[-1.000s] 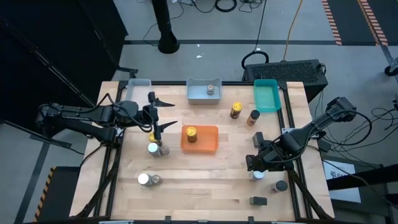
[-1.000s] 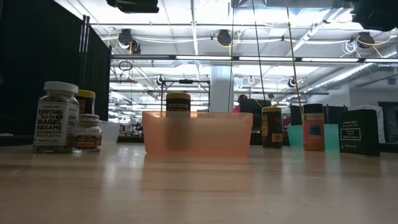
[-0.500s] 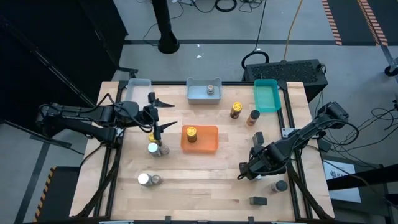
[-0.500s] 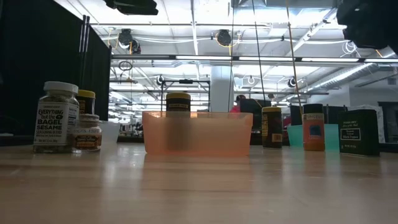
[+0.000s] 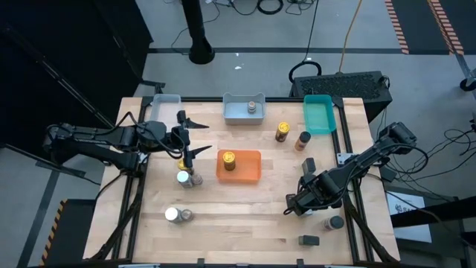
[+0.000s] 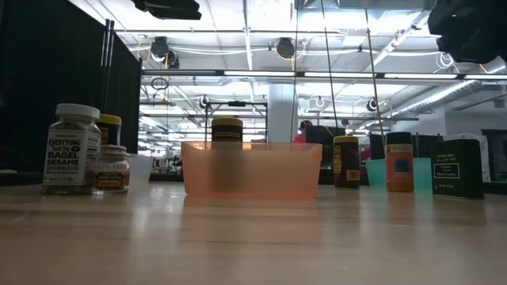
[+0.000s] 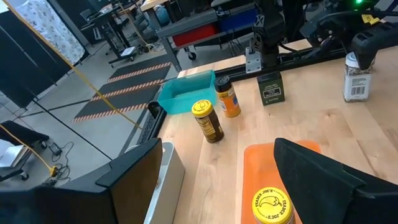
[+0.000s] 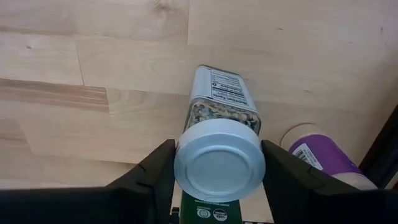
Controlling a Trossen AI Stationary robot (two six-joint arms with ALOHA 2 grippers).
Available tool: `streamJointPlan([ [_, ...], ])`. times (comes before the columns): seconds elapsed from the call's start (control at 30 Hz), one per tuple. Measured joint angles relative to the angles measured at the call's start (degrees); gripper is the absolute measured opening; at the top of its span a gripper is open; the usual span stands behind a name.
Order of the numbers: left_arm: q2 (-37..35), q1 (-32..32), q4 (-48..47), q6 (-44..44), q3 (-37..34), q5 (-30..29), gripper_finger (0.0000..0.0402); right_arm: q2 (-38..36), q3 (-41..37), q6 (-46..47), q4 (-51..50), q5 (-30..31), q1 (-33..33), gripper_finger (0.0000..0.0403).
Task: Sort spices by type
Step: Put the bottom right white seasoning bottle into the green bin
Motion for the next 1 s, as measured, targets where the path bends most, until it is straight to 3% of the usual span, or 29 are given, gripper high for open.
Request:
streamJointPlan([
  [0.2,0.00,-0.01,-0.02,0.00,0.00,0.00,0.0316,-0.63,1.89,-1.39,-1.29,-0.30,-0.87,0.0170],
  [0.43,0.00,-0.01,0.22,0.00,0.00,0.00,0.0316,-0.47,20.19,-13.89,-18.29,2.60,-9.72,0.0170],
  [0.7,0.00,-0.01,0.46,0.04,0.01,0.00,0.0316,2.47,39.12,-46.75,-30.30,8.71,-33.55,0.0170],
  [1.0,0.00,-0.01,0.15,0.04,0.02,0.00,0.0316,8.18,44.89,-79.03,-30.98,8.85,-62.75,0.0170],
])
